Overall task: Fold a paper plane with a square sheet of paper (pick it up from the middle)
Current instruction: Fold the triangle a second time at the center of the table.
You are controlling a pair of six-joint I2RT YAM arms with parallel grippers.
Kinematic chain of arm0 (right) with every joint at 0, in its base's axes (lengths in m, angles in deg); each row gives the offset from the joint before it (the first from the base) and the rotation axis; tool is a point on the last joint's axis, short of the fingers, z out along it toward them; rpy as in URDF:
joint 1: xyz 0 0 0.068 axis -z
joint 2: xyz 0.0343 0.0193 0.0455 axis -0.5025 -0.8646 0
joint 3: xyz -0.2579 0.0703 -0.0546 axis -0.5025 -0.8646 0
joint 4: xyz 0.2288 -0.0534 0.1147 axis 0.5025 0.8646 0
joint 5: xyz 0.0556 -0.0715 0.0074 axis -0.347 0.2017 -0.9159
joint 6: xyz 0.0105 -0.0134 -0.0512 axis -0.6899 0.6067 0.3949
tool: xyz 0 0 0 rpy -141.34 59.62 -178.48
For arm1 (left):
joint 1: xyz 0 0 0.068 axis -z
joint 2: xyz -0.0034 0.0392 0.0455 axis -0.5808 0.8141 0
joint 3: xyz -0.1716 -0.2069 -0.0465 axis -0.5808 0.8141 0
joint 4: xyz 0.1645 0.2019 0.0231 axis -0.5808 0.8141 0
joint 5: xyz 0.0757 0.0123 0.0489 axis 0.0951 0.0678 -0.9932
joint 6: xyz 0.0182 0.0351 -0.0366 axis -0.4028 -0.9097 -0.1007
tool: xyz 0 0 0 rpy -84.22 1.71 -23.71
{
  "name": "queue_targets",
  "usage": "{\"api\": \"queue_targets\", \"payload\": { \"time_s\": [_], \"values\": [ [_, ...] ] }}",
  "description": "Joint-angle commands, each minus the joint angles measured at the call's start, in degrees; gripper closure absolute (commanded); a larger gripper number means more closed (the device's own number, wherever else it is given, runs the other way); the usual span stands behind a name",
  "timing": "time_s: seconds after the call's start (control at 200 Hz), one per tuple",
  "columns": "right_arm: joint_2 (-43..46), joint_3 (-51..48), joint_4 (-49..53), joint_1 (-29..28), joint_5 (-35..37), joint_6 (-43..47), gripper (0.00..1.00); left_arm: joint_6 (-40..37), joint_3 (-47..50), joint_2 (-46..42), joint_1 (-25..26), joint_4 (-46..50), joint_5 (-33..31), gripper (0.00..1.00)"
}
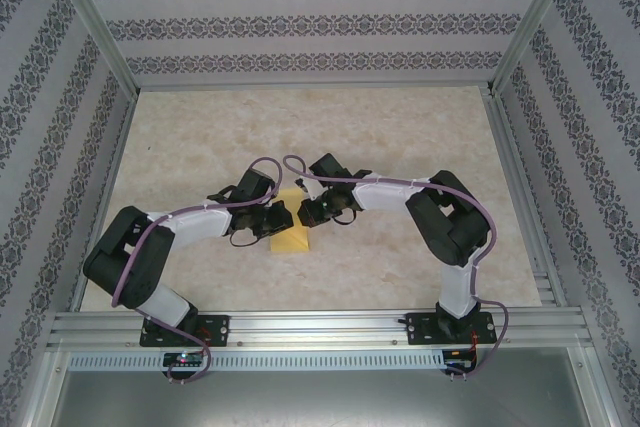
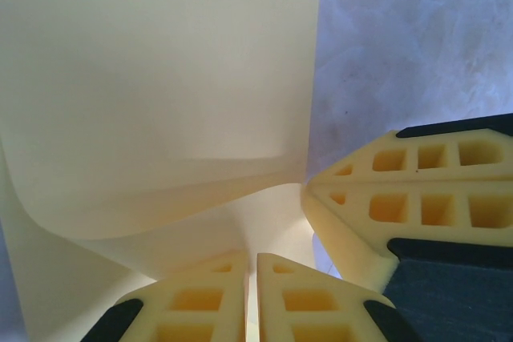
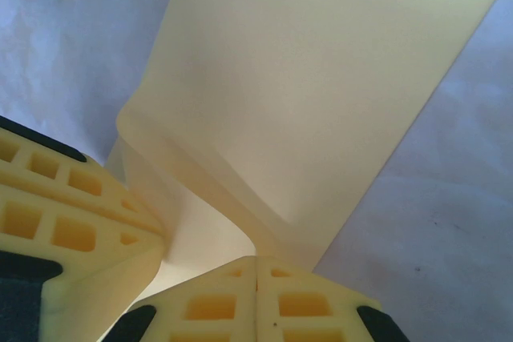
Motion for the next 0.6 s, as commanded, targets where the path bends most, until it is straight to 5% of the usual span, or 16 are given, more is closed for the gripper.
{"api": "queue_targets", "payload": {
  "time_s": [0.0,0.594],
  "values": [
    [-0.8,1.6,0.3,0.4,0.3,1.0,0.93,0.2,-1.4,1.1,1.0,-1.8,-0.5,0.88],
    [-2.1,2.5,1.1,0.4,1.4,1.1,0.93,0.1,-1.7,2.7,1.0,-2.1,-0.4,0.88]
  ]
}}
